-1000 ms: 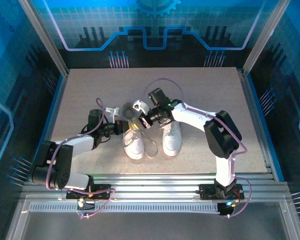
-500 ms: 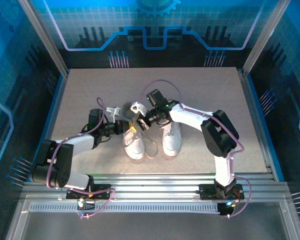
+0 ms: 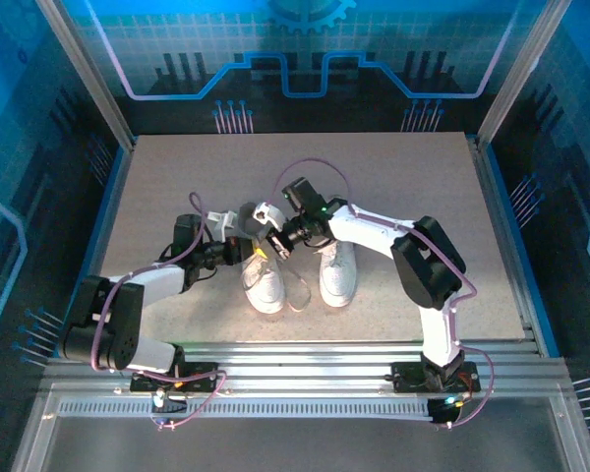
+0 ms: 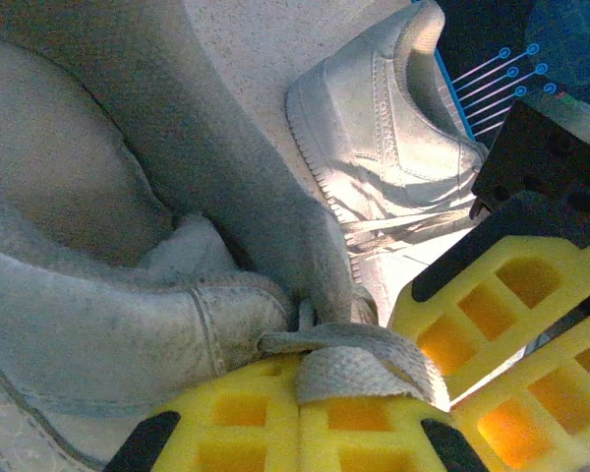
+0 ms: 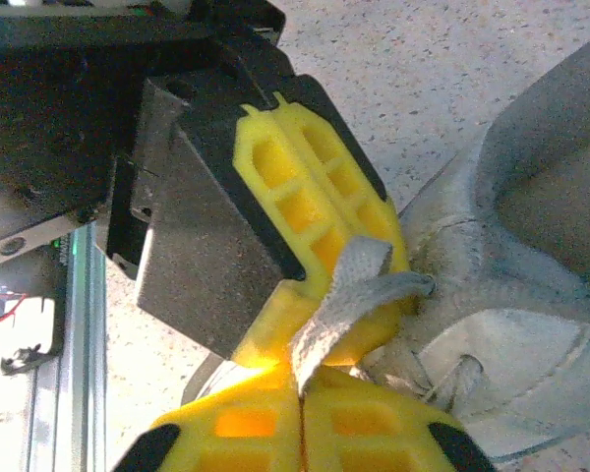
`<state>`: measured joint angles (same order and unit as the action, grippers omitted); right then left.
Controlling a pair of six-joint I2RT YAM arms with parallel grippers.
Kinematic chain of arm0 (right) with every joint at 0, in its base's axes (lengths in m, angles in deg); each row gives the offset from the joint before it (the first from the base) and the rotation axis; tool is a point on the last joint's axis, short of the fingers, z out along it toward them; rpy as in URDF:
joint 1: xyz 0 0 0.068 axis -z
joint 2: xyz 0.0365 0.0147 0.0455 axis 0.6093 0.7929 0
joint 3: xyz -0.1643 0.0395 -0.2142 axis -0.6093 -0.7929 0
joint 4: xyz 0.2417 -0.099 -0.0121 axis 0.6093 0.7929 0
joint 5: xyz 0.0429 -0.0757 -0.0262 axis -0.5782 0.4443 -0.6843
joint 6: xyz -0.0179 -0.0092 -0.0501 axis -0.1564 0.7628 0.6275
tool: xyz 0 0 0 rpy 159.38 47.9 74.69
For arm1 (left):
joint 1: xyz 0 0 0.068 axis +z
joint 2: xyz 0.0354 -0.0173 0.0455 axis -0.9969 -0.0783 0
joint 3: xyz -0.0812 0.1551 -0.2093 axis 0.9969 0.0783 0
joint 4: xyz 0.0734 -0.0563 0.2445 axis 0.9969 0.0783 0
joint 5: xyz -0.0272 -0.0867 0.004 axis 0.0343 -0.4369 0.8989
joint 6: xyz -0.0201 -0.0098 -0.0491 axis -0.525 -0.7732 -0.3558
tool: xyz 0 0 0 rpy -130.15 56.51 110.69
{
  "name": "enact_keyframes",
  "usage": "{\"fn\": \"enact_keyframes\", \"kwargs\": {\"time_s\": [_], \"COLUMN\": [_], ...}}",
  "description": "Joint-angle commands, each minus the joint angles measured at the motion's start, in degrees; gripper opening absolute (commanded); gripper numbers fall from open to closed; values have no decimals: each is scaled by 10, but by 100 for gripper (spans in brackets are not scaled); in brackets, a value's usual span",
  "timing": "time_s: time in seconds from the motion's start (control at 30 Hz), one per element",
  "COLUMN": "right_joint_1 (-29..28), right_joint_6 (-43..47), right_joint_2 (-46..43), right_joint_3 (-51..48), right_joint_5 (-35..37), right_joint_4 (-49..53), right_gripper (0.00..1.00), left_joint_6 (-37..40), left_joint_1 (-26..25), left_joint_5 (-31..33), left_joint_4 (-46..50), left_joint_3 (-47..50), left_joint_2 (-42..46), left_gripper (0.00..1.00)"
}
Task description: Tie the shoes
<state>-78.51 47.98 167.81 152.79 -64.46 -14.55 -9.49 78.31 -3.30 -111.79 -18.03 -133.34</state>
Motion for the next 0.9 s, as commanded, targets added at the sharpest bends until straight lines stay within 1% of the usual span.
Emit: {"fn": "enact_keyframes", "kwargs": {"time_s": [0.0,0.03,0.17,0.2,0.37,0.43,0.53,0.67,0.77,0.87], "right_joint_1": [-8,-9,-12,-13,-20,-23,-26,-35,-46,-55], "right_joint_6": [-17,-18,-28,-31,-40,-40,-42,-28,-16,-3], "right_joint_2": [-33,-39,-55,-58,-69,-69,-64,-63,-70,-80], "right_joint_3": [-20,-26,-44,-46,-49,-45,-36,-29,-28,-42], "right_joint_5": [50,54,81,84,146,174,196,222,251,282], "right_joint_4": [-21,-26,-39,-42,-38,-28,-14,-3,-7,-32], "right_gripper": [2,0,0,0,0,0,0,0,0,0], "left_joint_6": [23,24,32,32,41,45,58,64,74,82], "left_joint_1": [-2,-2,-2,-2,-1,0,-1,4,10,19], "left_joint_5": [8,9,11,14,31,42,52,65,67,61], "left_joint_4": [21,24,30,31,44,53,81,105,125,129], "left_joint_3": [-5,-1,11,15,30,36,34,29,16,1], "left_joint_2": [22,28,47,52,84,103,130,168,187,184], "left_gripper": [1,2,6,8,32,38,46,52,54,55]}}
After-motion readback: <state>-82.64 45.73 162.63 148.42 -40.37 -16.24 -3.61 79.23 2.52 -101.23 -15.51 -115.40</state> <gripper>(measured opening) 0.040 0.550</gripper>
